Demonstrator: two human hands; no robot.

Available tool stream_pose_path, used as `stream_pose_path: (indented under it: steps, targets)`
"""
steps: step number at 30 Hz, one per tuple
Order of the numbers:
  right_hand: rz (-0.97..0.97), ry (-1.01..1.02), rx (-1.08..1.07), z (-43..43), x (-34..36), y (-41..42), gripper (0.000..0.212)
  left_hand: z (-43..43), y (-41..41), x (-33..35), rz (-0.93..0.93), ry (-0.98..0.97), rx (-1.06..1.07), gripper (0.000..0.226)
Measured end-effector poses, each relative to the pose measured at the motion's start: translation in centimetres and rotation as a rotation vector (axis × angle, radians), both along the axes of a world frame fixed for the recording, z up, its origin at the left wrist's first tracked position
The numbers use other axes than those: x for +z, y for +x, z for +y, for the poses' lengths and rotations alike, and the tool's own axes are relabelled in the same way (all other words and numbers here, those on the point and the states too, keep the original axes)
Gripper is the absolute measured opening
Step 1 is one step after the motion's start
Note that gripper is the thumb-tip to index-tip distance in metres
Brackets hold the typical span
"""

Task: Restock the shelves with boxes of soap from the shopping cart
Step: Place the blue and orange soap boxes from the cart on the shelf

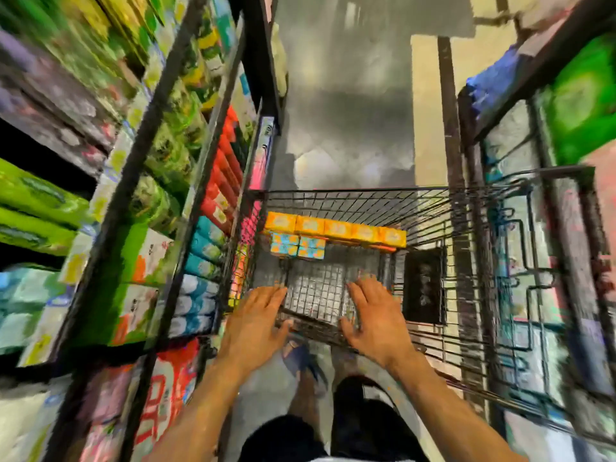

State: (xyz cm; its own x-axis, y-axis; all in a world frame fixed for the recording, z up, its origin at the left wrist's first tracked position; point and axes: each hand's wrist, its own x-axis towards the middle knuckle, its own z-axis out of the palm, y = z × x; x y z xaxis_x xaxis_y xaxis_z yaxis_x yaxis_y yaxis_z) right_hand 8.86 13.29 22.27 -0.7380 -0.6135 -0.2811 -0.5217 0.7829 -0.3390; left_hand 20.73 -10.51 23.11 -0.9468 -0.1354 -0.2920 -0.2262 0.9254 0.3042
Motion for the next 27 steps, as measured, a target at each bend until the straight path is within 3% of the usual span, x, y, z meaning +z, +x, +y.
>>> stream_pose_path:
  steps: [10, 14, 19, 22, 27]
  targets:
    - [-0.189, 0.088, 0.021, -7.0, -15.0, -9.5, 0.068, -6.0, -10.9, -14.0, -0.243, 0.073, 0.013, 0.07]
    - [-0.265, 0.111, 0.049, -9.2, -22.2, -12.3, 0.077, -7.5, -14.1, -20.9, -0.318, 0.081, 0.049, 0.07]
    - [-0.342, 0.054, -0.013, -11.5, -29.5, -13.7, 0.081, -8.8, -16.5, -28.4, -0.267, 0.072, 0.014, 0.076]
    - [-0.29, -0.012, -0.059, -12.3, -33.1, -13.9, 0.079, -9.2, -17.2, -31.5, -0.14, 0.026, -0.001, 0.071]
    - [-0.096, -0.134, -0.082, -12.9, -36.3, -13.4, 0.057, -9.7, -17.6, -34.7, 0.041, -0.079, 0.004, 0.054]
